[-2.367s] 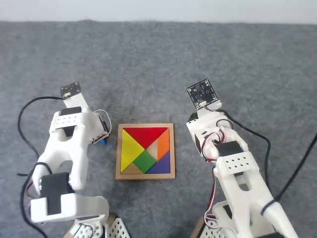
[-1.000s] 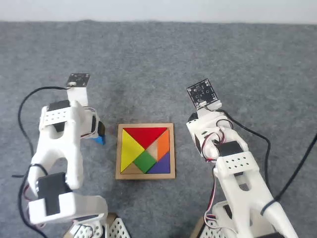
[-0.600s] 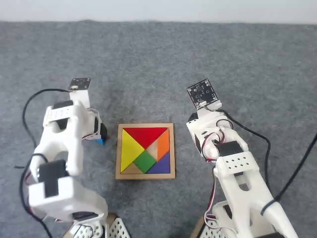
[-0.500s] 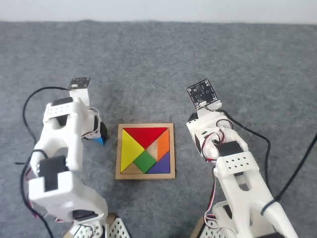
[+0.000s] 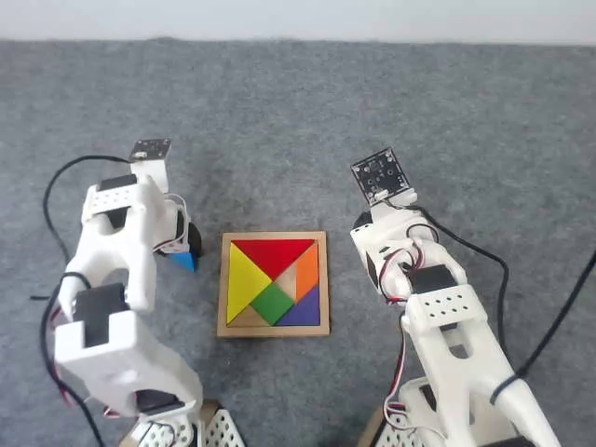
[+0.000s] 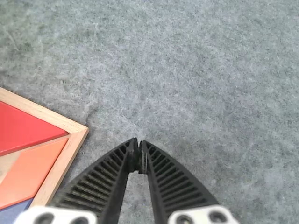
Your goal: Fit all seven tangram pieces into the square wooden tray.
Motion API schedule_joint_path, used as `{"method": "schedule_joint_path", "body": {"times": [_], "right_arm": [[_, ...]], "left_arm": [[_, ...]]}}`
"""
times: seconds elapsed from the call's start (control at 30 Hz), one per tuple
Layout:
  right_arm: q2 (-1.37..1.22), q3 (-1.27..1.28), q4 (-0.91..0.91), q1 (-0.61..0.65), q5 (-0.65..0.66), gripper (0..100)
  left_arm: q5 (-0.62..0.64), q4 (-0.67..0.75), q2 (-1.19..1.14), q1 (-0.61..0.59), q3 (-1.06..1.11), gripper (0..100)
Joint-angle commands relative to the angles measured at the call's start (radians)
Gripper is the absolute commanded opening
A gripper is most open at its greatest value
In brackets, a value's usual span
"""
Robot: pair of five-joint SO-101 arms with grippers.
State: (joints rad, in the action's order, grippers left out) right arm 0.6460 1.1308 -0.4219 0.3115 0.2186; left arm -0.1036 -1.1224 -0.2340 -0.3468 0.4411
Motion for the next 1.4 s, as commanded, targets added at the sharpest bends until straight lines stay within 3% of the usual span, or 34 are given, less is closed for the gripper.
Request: {"method": "schedule_joint_path", "body": {"times": [0.0, 0.3, 1.37], "right_arm": [[0.048, -0.015, 0.001, 0.004, 0.009, 0.7], [0.048, -0.015, 0.001, 0.004, 0.009, 0.7], [0.048, -0.015, 0.005, 0.004, 0.011, 0.7]], "left_arm": [[-0.057, -0.025, -0.009, 0.032, -0.054, 21], [-0.025, -0.057, -0.025, 0.035, -0.054, 17], [0.107, -0.127, -0.055, 0.037, -0.05, 17]]}}
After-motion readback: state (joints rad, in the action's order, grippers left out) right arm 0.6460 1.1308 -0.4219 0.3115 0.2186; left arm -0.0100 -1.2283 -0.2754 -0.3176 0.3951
